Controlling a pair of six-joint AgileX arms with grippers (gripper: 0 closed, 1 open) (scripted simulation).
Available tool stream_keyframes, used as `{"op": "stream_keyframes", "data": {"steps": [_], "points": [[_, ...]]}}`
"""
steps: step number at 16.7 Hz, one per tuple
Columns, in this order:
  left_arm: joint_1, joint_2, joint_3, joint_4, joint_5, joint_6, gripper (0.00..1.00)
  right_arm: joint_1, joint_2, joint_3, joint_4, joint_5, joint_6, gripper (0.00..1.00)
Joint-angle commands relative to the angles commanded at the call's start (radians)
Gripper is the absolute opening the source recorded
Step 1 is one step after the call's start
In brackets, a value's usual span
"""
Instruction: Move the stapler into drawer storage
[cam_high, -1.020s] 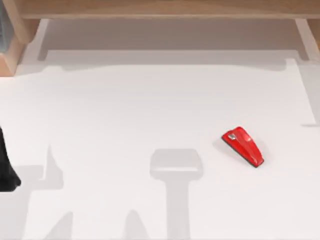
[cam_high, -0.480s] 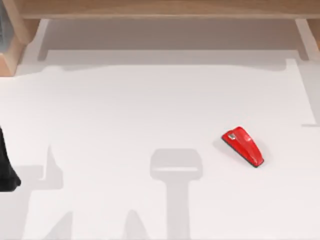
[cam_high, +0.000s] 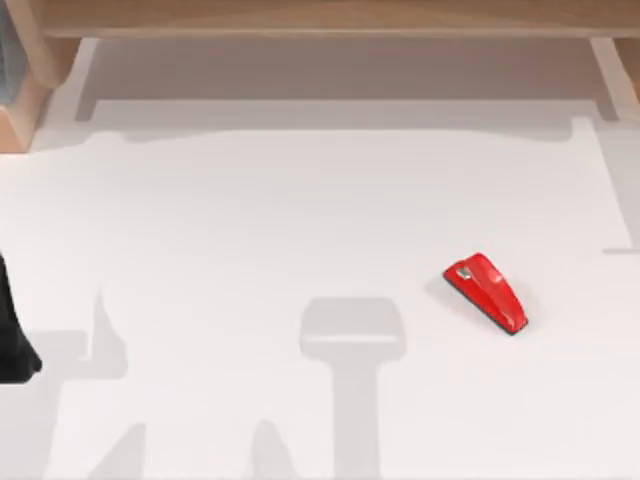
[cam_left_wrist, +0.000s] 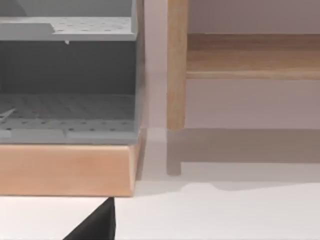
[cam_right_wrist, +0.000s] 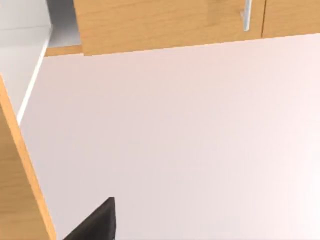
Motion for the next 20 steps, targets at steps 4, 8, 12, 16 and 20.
{"op": "stream_keyframes", "data": {"steps": [4,8,12,16,20], "points": [[0.000,0.000,0.000,0.000,0.000,0.000,1.00,0.089,-0.092,0.145,-0.316,0.096,0.152,1.00],[0.000,0.000,0.000,0.000,0.000,0.000,1.00,0.266,-0.120,0.314,-0.713,0.193,0.338,1.00],[0.000,0.000,0.000,0.000,0.000,0.000,1.00,0.490,-0.091,0.491,-1.144,0.290,0.537,1.00],[0.000,0.000,0.000,0.000,0.000,0.000,1.00,0.725,-0.020,0.659,-1.572,0.382,0.732,1.00],[0.000,0.000,0.000,0.000,0.000,0.000,1.00,0.944,0.072,0.811,-1.951,0.461,0.908,1.00]]}}
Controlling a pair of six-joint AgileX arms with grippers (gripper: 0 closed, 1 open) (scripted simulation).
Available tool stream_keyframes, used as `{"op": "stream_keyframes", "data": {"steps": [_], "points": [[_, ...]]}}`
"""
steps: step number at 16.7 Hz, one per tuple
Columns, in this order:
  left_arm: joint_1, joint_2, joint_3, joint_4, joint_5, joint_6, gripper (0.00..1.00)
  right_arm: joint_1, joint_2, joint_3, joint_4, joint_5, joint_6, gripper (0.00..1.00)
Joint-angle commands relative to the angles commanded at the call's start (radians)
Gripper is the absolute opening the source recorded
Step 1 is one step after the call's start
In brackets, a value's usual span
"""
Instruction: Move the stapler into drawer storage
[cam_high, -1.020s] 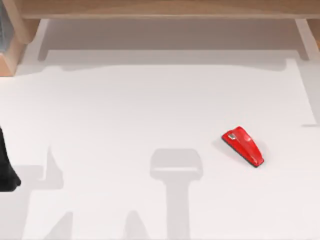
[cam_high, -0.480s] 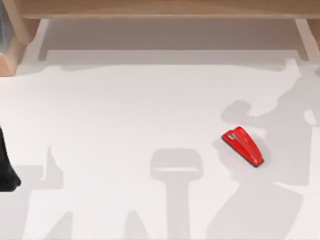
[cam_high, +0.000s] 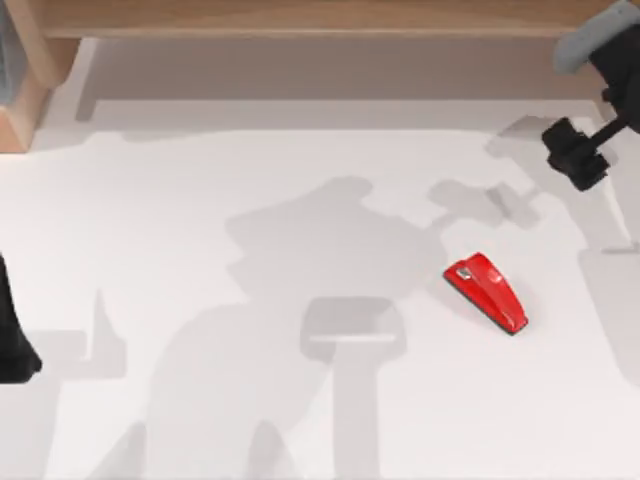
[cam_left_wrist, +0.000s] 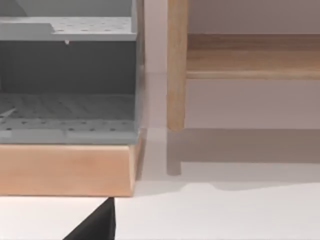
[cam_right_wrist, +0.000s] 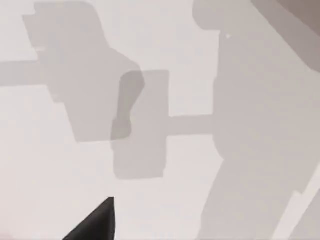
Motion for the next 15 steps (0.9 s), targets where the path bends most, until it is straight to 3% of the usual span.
{"op": "stream_keyframes", "data": {"steps": [7,15], "points": [[0.000,0.000,0.000,0.000,0.000,0.000,1.00,0.267,0.145,0.180,-0.449,0.091,0.216,1.00],[0.000,0.000,0.000,0.000,0.000,0.000,1.00,0.314,0.176,0.210,-0.531,0.106,0.255,1.00]]}}
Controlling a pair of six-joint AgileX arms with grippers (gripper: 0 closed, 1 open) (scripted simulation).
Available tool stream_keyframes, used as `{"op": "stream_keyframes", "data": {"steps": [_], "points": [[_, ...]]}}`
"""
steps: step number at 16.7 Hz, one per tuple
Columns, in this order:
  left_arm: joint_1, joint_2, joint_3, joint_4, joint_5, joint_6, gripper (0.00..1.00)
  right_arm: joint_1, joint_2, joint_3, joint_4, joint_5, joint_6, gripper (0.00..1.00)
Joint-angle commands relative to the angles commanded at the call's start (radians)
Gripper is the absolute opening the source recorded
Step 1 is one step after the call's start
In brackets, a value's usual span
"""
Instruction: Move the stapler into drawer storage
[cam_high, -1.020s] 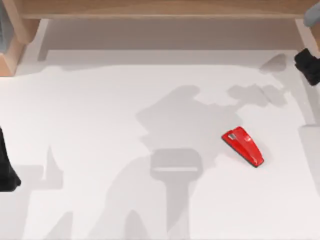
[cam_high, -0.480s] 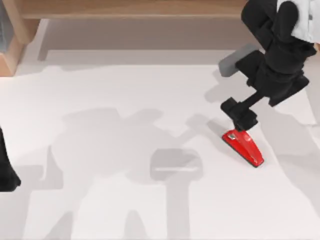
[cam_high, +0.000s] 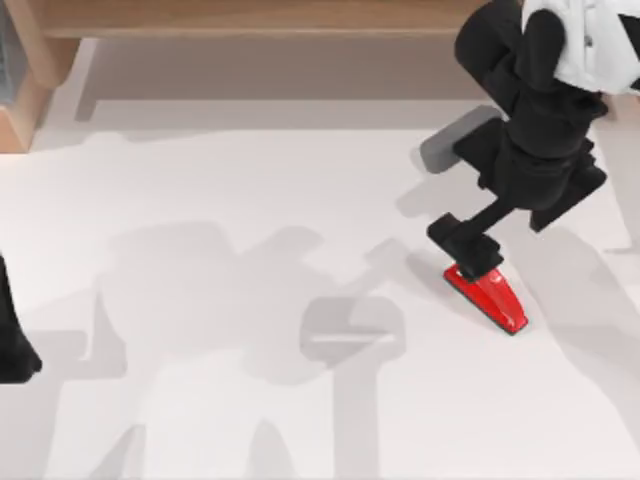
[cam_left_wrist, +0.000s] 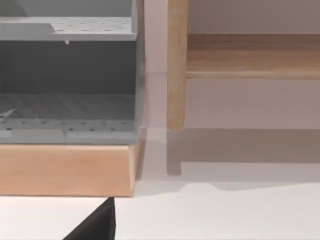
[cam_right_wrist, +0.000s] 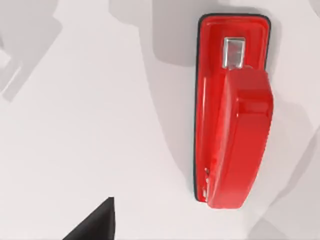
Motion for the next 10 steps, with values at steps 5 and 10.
{"op": "stream_keyframes", "data": {"steps": [5,10], "points": [[0.000,0.000,0.000,0.000,0.000,0.000,1.00,-0.001,0.025,-0.053,0.074,0.000,-0.001,1.00],[0.000,0.000,0.000,0.000,0.000,0.000,1.00,0.002,0.081,-0.158,0.241,0.001,0.003,1.00]]}}
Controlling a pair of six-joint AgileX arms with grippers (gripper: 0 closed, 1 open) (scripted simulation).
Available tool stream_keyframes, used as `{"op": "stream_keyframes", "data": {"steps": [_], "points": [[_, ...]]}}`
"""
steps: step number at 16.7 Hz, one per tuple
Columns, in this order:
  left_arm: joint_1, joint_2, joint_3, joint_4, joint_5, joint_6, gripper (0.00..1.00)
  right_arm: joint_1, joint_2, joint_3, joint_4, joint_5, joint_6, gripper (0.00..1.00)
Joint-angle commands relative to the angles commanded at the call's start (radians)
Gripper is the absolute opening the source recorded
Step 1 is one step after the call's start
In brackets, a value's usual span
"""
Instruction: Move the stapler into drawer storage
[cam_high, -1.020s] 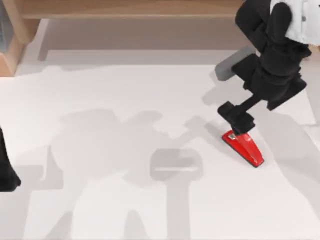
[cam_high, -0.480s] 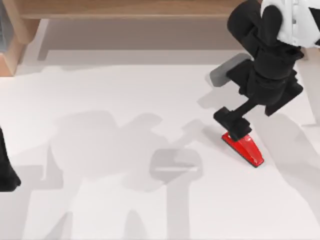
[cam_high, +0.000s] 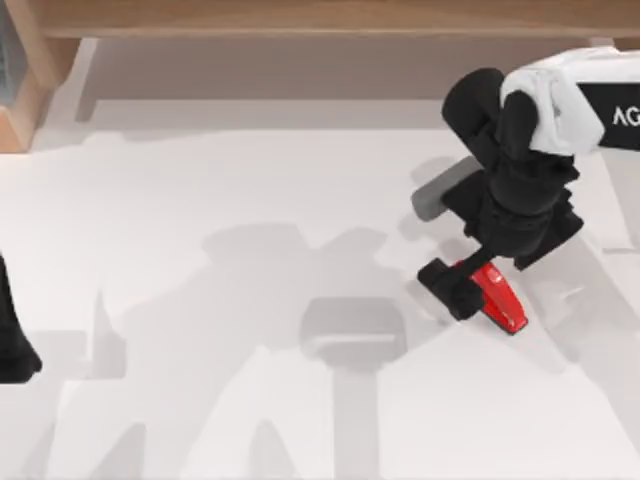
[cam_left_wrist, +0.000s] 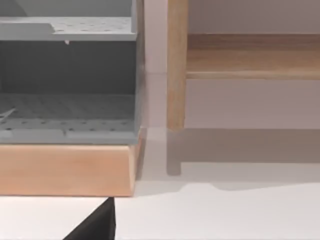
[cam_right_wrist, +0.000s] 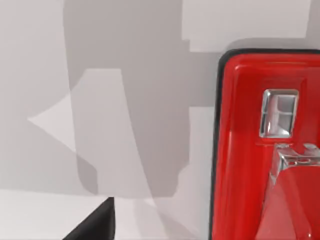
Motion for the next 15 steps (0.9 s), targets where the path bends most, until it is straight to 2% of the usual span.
{"op": "stream_keyframes", "data": {"steps": [4,15], "points": [[0.000,0.000,0.000,0.000,0.000,0.000,1.00,0.000,0.003,-0.005,0.006,0.000,0.000,1.00],[0.000,0.000,0.000,0.000,0.000,0.000,1.00,0.000,0.003,-0.005,0.006,0.000,0.000,0.17]]}}
